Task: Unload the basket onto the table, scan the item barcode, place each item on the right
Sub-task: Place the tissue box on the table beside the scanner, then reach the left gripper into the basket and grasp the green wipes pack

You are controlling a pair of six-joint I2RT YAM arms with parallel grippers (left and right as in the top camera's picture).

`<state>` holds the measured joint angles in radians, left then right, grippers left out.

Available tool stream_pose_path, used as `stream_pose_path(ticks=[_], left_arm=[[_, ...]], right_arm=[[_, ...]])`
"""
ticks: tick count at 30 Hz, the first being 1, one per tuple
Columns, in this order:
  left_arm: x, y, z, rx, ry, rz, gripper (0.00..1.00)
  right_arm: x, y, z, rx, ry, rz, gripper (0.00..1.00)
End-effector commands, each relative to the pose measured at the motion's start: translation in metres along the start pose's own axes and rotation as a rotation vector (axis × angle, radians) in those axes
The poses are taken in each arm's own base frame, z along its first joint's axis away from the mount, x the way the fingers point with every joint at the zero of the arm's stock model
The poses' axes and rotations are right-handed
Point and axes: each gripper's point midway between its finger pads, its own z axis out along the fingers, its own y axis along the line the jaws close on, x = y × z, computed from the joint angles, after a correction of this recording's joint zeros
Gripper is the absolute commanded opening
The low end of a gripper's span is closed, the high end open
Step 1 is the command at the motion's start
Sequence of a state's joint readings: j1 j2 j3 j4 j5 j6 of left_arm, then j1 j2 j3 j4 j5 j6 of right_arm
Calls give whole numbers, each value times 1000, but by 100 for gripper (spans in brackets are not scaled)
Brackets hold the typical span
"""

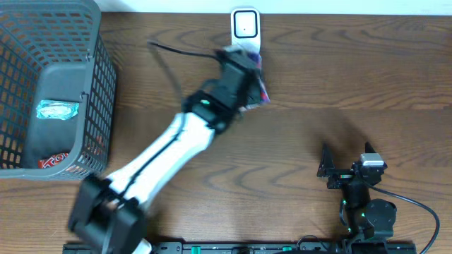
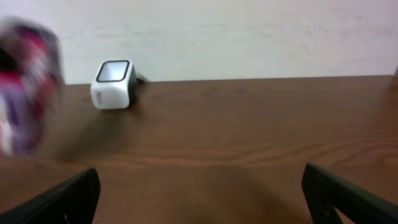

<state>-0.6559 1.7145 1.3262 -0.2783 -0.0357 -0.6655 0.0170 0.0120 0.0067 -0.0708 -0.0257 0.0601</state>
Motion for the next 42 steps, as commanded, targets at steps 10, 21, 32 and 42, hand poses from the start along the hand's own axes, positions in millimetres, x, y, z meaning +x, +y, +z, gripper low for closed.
stream_pose_path(ticks=[10,21,32,42], left_arm=[[9,-32,-2,28,-37,138,64],[-161,30,-189,6,-549,201,77],[-206,337,-329,-707,-725,-186,78],[-148,435,-275,-823,-430,-409,98]], right_arm=[[0,-2,0,8,-1,11,99],[0,-2,0,8,-1,11,99],[0,-2,0,8,-1,11,99],[0,-2,0,8,-1,11,99]])
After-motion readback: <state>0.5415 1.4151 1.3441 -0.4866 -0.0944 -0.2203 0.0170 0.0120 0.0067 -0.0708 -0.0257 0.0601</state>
